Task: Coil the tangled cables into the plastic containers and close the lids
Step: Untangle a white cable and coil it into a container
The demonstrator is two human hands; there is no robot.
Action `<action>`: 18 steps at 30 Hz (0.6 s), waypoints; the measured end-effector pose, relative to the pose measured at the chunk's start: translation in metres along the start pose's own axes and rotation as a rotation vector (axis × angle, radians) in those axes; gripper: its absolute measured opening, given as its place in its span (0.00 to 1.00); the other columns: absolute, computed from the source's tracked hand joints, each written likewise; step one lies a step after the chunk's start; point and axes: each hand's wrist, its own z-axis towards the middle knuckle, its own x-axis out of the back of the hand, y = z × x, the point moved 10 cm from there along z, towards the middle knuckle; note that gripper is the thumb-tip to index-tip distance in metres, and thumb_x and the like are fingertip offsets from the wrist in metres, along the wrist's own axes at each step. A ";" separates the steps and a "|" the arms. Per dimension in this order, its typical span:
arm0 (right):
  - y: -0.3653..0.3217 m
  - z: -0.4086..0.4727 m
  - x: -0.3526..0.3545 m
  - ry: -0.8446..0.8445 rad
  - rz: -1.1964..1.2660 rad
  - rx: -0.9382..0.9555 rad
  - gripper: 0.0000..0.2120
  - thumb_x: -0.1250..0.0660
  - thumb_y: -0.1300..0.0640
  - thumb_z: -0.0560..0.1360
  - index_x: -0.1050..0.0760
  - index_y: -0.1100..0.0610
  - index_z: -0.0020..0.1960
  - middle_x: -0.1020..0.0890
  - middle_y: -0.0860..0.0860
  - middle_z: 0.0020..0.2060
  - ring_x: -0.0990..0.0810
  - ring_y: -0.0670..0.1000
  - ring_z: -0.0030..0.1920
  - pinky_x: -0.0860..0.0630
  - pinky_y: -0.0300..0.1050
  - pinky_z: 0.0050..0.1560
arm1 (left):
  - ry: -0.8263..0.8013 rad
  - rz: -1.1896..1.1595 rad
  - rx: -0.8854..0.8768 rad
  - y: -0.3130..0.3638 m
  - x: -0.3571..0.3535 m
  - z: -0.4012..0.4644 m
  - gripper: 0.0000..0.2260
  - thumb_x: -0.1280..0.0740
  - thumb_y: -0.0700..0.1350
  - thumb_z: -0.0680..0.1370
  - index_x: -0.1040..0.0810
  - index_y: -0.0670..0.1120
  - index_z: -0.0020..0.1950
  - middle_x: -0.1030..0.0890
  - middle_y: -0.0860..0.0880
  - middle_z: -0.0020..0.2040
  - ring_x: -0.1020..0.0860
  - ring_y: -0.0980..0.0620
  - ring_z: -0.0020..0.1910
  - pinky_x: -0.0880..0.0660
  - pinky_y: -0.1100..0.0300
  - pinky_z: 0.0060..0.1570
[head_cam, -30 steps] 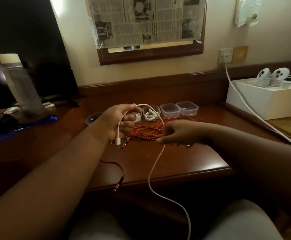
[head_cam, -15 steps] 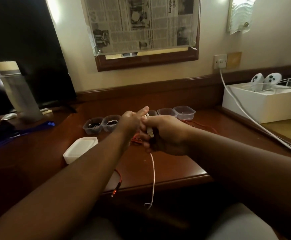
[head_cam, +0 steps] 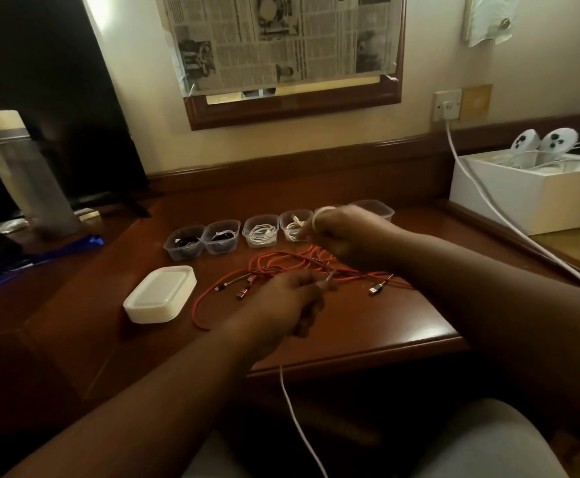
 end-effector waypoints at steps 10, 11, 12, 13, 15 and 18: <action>-0.003 -0.055 -0.094 -0.755 1.171 -0.462 0.23 0.54 0.45 0.80 0.32 0.56 0.35 0.38 0.50 0.25 0.45 0.49 0.25 0.48 0.42 0.27 | 0.233 0.363 -0.495 0.048 0.052 0.002 0.03 0.31 0.45 0.78 0.18 0.48 0.46 0.22 0.54 0.33 0.25 0.56 0.31 0.29 0.62 0.31; -0.016 -0.050 -0.090 -0.737 1.354 -0.427 0.21 0.53 0.47 0.78 0.32 0.56 0.34 0.39 0.49 0.25 0.46 0.49 0.24 0.49 0.42 0.26 | 0.235 0.201 -0.452 0.042 0.054 0.005 0.05 0.32 0.47 0.77 0.19 0.46 0.46 0.24 0.54 0.30 0.29 0.57 0.28 0.33 0.63 0.29; -0.028 -0.042 -0.082 -0.681 1.526 -0.379 0.19 0.52 0.49 0.77 0.32 0.56 0.34 0.38 0.50 0.25 0.45 0.48 0.23 0.49 0.41 0.26 | 0.232 0.012 -0.391 0.033 0.054 0.009 0.09 0.32 0.50 0.76 0.20 0.44 0.47 0.27 0.52 0.29 0.32 0.57 0.26 0.36 0.62 0.28; -0.034 -0.032 -0.071 -0.592 1.684 -0.335 0.17 0.52 0.50 0.77 0.32 0.56 0.35 0.37 0.50 0.26 0.42 0.48 0.23 0.46 0.41 0.26 | 0.236 -0.151 -0.323 0.023 0.052 0.012 0.12 0.33 0.52 0.75 0.20 0.43 0.48 0.29 0.51 0.29 0.34 0.56 0.25 0.38 0.60 0.28; -0.033 -0.014 -0.050 -0.364 1.905 -0.290 0.15 0.50 0.51 0.80 0.31 0.56 0.40 0.35 0.50 0.29 0.36 0.48 0.27 0.39 0.43 0.30 | 0.266 -0.304 -0.196 0.003 0.043 0.016 0.12 0.35 0.51 0.79 0.21 0.42 0.49 0.29 0.49 0.30 0.35 0.56 0.25 0.39 0.60 0.29; -0.008 0.003 -0.016 0.036 1.494 -0.193 0.12 0.47 0.53 0.83 0.31 0.55 0.44 0.30 0.49 0.33 0.31 0.47 0.33 0.32 0.43 0.36 | 0.223 -0.287 -0.118 -0.013 0.025 0.018 0.10 0.35 0.48 0.80 0.17 0.45 0.48 0.29 0.49 0.30 0.36 0.55 0.26 0.42 0.60 0.28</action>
